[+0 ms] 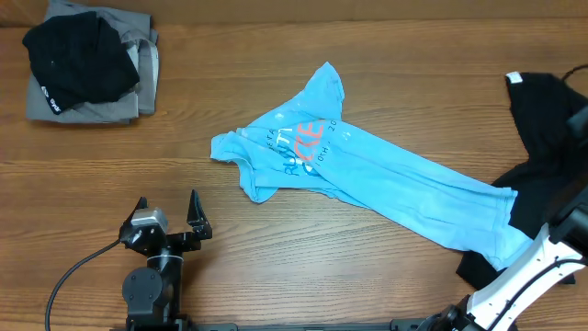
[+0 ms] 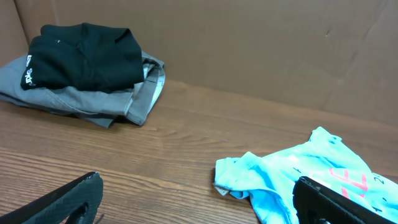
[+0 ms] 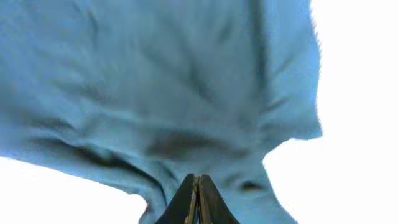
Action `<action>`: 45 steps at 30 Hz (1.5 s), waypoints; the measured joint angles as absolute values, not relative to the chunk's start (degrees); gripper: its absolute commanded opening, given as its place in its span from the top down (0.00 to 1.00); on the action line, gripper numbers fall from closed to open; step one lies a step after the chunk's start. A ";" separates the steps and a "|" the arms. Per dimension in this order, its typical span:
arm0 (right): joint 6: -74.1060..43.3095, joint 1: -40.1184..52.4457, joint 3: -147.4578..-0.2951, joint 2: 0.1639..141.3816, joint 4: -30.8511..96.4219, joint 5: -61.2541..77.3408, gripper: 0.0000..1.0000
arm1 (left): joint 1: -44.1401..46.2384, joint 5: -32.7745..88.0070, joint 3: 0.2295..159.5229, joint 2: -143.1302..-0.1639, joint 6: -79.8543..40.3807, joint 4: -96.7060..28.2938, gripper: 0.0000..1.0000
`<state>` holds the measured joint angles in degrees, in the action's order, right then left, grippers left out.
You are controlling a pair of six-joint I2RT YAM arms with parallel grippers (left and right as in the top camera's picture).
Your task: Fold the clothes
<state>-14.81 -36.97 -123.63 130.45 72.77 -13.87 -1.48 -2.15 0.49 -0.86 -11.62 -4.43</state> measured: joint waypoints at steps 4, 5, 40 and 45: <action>-15.59 -37.32 -133.08 130.43 77.14 -12.75 0.72 | -1.48 -2.15 0.49 -0.86 -11.62 -4.43 0.00; -15.38 -37.32 -134.58 130.34 78.11 -11.64 0.71 | -1.48 -2.15 0.49 -0.86 -11.62 -4.43 0.00; -17.74 -37.93 -99.31 129.75 77.71 -3.16 0.00 | -1.48 -2.15 0.49 -0.86 -11.62 -4.43 0.00; -17.04 -38.00 -95.83 127.74 73.17 -2.39 0.13 | -1.48 -2.15 0.49 -0.86 -11.62 -4.43 0.00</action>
